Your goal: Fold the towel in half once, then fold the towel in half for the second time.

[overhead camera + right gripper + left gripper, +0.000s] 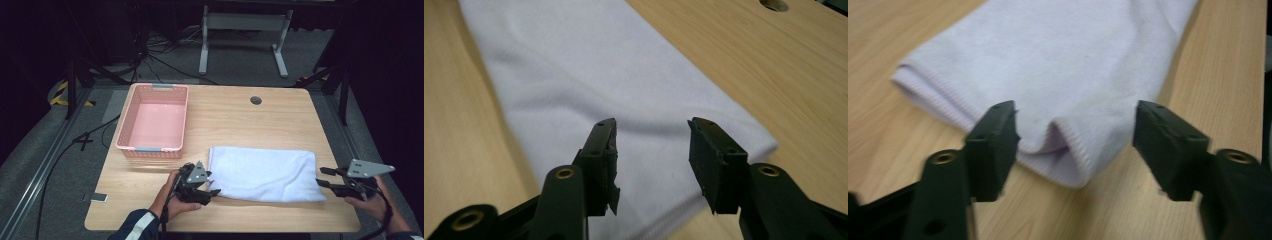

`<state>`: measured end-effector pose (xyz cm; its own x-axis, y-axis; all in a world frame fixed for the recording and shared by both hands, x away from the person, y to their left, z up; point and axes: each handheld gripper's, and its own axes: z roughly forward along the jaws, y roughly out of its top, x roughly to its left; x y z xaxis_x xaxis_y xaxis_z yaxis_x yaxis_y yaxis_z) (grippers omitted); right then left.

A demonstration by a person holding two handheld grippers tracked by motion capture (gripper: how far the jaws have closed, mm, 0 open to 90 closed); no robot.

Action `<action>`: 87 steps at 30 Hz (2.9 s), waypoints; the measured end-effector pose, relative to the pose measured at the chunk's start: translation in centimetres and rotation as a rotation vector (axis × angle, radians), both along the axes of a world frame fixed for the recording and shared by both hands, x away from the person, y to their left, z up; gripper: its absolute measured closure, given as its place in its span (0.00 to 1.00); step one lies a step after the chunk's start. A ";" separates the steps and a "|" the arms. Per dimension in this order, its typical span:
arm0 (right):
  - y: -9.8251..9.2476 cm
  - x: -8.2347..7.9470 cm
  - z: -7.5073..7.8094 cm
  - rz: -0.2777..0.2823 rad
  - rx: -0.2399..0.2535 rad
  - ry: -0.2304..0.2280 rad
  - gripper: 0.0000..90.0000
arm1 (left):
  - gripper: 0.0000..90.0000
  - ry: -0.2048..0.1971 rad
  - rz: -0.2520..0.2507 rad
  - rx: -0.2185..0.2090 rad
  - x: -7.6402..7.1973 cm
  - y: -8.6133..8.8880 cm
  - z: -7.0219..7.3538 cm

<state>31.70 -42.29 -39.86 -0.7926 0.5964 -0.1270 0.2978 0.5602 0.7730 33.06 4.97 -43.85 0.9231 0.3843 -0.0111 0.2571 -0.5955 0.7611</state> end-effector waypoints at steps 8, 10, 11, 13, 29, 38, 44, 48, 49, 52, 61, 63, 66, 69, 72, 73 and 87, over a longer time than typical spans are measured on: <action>7.5 5.2 0.0 0.041 -0.023 0.010 0.59 | 0.67 0.008 -0.051 0.135 -0.7 -0.5 -1.7; 9.7 6.2 0.1 0.076 -0.021 0.022 0.57 | 0.63 -0.017 -0.002 0.131 -1.3 0.0 -2.0; 9.7 6.2 0.1 0.076 -0.021 0.022 0.57 | 0.64 -0.017 -0.002 0.131 -1.3 0.0 -2.0; 12.0 7.2 0.0 0.122 -0.022 0.027 0.56 | 0.61 -0.040 0.062 0.113 -1.9 0.5 -1.9; 27.6 15.4 -3.3 0.257 -0.116 0.177 0.38 | 0.16 0.094 0.248 0.035 -0.6 -0.3 -3.5; 29.1 16.8 -4.9 0.259 -0.182 0.238 0.38 | 0.14 0.048 0.222 0.079 -0.6 -1.2 -3.7; 28.7 17.0 -5.0 0.333 -0.138 0.301 0.68 | 0.41 0.054 0.190 0.082 -0.6 -1.4 -3.1; 29.1 16.5 -4.8 0.342 -0.160 0.307 0.79 | 0.69 0.054 0.186 0.088 -0.3 -1.1 -2.8; 29.2 16.4 -4.7 0.344 -0.169 0.298 0.80 | 0.74 0.051 0.185 0.090 -0.3 -1.1 -2.8; 29.3 16.3 -4.7 0.344 -0.182 0.287 0.82 | 0.86 0.035 0.173 0.095 -0.3 -1.0 -2.8; 30.2 15.9 -4.4 0.345 -0.181 0.239 0.85 | 0.91 0.028 0.150 0.129 0.0 -0.1 -2.6; 30.5 15.8 -4.2 0.347 -0.171 0.239 0.85 | 0.91 0.027 0.152 0.132 -0.1 0.5 -2.5; 31.2 15.7 -3.9 0.359 -0.147 0.231 0.85 | 0.92 0.029 0.167 0.134 -0.4 1.8 -2.3; 32.1 15.5 -3.5 0.371 -0.139 0.217 0.85 | 0.92 0.024 0.181 0.135 -0.6 2.9 -2.0; 33.1 15.2 -3.1 0.381 -0.133 0.200 0.85 | 0.92 0.022 0.201 0.131 -0.9 4.0 -1.9; 33.5 15.2 -2.9 0.387 -0.135 0.196 0.85 | 0.92 0.022 0.204 0.130 -1.0 4.2 -1.9; 34.3 14.3 -1.2 0.436 -0.072 0.139 0.85 | 0.92 -0.018 0.223 0.046 -1.6 5.0 -0.2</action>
